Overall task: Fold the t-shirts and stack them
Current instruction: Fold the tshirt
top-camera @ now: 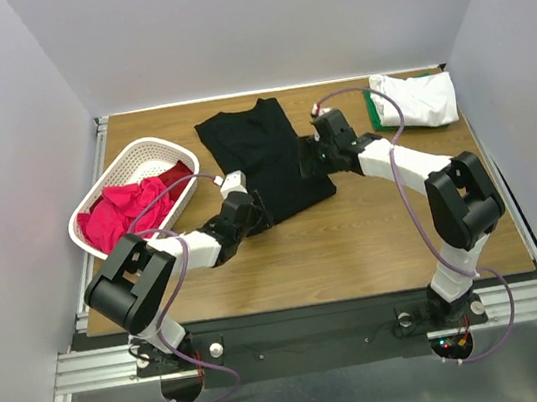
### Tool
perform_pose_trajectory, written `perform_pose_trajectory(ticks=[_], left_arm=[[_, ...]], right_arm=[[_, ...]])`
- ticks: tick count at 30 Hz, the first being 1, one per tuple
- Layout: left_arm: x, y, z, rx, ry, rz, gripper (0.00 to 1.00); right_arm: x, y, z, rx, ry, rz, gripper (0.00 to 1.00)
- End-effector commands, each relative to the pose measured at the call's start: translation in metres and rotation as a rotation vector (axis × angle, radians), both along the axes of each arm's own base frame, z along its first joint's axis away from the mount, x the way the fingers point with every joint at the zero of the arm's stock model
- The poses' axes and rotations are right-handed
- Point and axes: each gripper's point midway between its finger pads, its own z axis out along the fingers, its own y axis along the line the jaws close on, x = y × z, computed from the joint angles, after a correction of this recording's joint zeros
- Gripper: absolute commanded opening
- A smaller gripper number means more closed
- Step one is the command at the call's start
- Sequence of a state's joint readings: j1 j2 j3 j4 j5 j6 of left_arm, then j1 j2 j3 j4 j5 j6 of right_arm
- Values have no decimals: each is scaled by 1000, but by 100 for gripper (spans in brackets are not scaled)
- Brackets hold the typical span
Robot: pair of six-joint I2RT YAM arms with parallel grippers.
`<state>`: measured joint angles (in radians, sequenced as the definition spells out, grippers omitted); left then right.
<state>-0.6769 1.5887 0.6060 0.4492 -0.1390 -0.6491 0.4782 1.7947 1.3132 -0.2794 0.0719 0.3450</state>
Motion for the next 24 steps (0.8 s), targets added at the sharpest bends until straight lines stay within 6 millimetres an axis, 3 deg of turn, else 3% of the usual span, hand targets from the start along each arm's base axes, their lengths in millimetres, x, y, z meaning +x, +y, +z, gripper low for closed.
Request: perform_pose_trajectory(ticks=[1, 11, 24], left_arm=[[-90, 43, -80, 211, 361, -71, 60], [-93, 43, -79, 209, 360, -72, 60], [-93, 43, -79, 217, 362, -76, 60]], right_arm=[[-17, -16, -11, -14, 23, -60, 88], [-31, -28, -49, -75, 98, -88, 85], [-61, -39, -83, -88, 197, -107, 66]])
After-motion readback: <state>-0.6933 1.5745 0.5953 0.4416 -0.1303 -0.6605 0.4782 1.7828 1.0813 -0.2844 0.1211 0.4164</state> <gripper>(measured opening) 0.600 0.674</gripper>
